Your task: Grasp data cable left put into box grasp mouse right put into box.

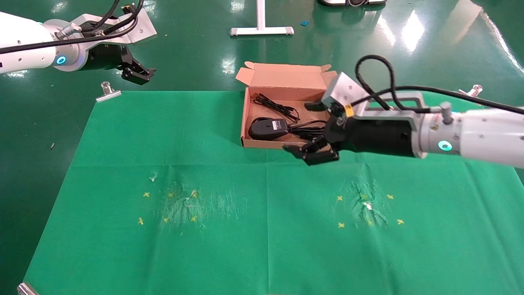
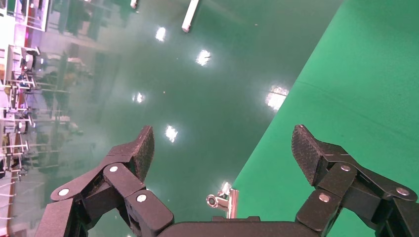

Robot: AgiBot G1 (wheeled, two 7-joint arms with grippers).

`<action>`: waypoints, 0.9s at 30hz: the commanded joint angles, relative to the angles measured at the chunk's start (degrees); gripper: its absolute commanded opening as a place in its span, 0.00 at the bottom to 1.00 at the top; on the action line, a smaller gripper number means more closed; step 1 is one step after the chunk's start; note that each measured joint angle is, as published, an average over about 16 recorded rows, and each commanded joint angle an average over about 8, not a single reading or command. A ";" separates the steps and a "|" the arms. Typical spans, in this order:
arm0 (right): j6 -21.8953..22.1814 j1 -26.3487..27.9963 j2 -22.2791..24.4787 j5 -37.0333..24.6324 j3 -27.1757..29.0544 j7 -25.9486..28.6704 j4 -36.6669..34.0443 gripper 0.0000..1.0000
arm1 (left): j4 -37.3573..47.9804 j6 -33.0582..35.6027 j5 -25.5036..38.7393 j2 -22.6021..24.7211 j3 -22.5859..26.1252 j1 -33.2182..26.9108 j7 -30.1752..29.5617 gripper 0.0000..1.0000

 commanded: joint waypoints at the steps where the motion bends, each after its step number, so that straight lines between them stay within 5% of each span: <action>1: -1.01 -0.92 0.94 2.25 0.60 -0.54 0.47 1.00 | 0.00 0.00 0.00 0.00 0.00 0.00 0.00 1.00; 16: -8.56 -7.76 7.94 19.08 5.09 -4.56 3.97 1.00 | -0.32 0.56 -0.80 -0.26 -0.74 0.59 0.33 1.00; 27: -14.08 -12.77 13.07 31.40 8.38 -7.50 6.53 1.00 | -4.81 8.40 -11.97 -3.93 -11.02 8.78 5.15 1.00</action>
